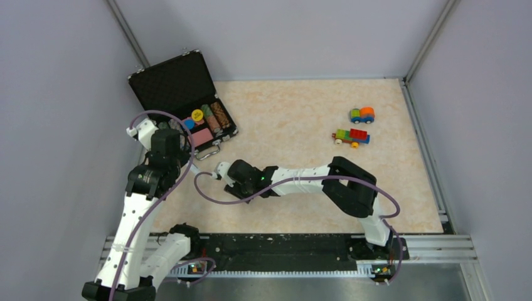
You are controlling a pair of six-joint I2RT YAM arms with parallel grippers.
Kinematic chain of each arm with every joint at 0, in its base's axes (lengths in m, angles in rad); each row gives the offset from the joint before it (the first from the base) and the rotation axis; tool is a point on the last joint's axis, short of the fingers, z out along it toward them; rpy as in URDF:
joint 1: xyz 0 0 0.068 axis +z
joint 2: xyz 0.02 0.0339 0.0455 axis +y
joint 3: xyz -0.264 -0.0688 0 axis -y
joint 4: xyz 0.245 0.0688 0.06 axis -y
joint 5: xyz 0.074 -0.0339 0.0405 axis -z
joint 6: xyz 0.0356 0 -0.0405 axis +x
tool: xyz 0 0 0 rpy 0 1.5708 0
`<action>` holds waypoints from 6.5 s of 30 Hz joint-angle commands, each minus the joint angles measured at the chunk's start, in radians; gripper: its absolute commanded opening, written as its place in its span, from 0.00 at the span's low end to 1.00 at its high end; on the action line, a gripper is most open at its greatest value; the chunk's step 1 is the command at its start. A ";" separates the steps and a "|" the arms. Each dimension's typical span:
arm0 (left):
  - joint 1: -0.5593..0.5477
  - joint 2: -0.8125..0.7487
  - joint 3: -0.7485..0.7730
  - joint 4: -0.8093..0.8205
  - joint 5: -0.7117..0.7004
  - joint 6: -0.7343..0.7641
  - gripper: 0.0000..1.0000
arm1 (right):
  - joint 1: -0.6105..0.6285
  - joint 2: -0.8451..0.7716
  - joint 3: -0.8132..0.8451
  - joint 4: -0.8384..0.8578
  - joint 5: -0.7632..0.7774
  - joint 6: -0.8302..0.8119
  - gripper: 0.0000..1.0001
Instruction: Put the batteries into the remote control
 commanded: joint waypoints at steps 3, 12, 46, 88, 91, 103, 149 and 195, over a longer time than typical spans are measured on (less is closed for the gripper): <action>0.009 -0.013 0.021 0.034 0.003 0.004 0.00 | 0.008 0.043 0.036 -0.019 -0.013 -0.004 0.33; 0.012 -0.011 0.018 0.037 0.011 0.007 0.00 | 0.006 0.043 0.050 -0.079 -0.009 0.034 0.27; 0.017 -0.022 -0.043 0.104 0.122 -0.001 0.00 | -0.160 -0.272 -0.169 0.006 -0.209 0.280 0.00; -0.599 0.491 -0.699 1.278 -0.171 -0.901 0.01 | -0.459 -0.771 -0.415 0.052 -0.298 0.886 0.00; -0.612 0.510 -0.701 1.266 -0.172 -0.933 0.12 | -0.459 -0.774 -0.410 0.052 -0.313 0.903 0.00; -0.655 0.425 -0.752 1.056 -0.125 -1.104 0.68 | -0.469 -0.790 -0.411 0.054 -0.353 0.966 0.00; -0.628 0.035 0.188 0.674 1.133 0.659 0.81 | -0.494 -0.833 -0.099 0.986 -1.015 1.671 0.00; -0.515 0.173 0.295 0.856 1.427 0.478 0.00 | -0.493 -0.834 -0.193 0.955 -1.075 1.681 0.04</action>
